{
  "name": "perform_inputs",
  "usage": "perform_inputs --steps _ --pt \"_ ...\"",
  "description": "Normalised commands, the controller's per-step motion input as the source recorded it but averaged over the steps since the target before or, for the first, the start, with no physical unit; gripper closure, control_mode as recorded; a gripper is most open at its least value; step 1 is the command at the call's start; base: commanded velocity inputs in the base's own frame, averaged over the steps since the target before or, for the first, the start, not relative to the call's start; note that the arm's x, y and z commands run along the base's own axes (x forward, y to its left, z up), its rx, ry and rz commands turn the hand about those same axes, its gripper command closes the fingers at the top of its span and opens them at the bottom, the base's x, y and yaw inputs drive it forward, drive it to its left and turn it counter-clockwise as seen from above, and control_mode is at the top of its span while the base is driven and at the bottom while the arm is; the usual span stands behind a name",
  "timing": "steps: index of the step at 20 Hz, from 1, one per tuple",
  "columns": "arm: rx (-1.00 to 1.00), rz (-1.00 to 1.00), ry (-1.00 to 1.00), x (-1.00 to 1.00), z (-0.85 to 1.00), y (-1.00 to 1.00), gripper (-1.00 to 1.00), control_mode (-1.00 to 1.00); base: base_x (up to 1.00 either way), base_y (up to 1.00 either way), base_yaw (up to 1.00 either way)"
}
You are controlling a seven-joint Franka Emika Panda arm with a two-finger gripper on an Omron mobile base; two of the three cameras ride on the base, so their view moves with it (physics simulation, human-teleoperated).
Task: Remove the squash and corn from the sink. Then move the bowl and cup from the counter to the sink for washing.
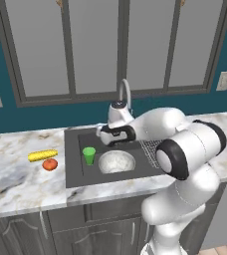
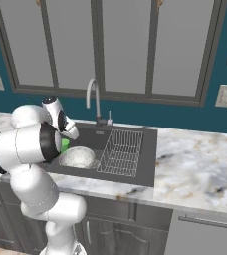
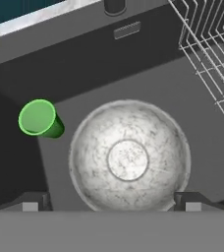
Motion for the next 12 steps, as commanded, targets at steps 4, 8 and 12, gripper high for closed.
perform_inputs --steps 4,8,12 --pt "0.0 0.03 -0.1 -0.28 0.25 -0.12 -1.0 -1.0 0.0 0.0 0.0" --pt "0.0 0.05 -0.04 -0.28 0.26 -0.09 -1.0 -1.0 0.0 0.0 0.0" --pt "0.0 0.06 0.0 -0.26 0.27 -0.07 -1.0 -1.0 0.0 0.0 0.0"
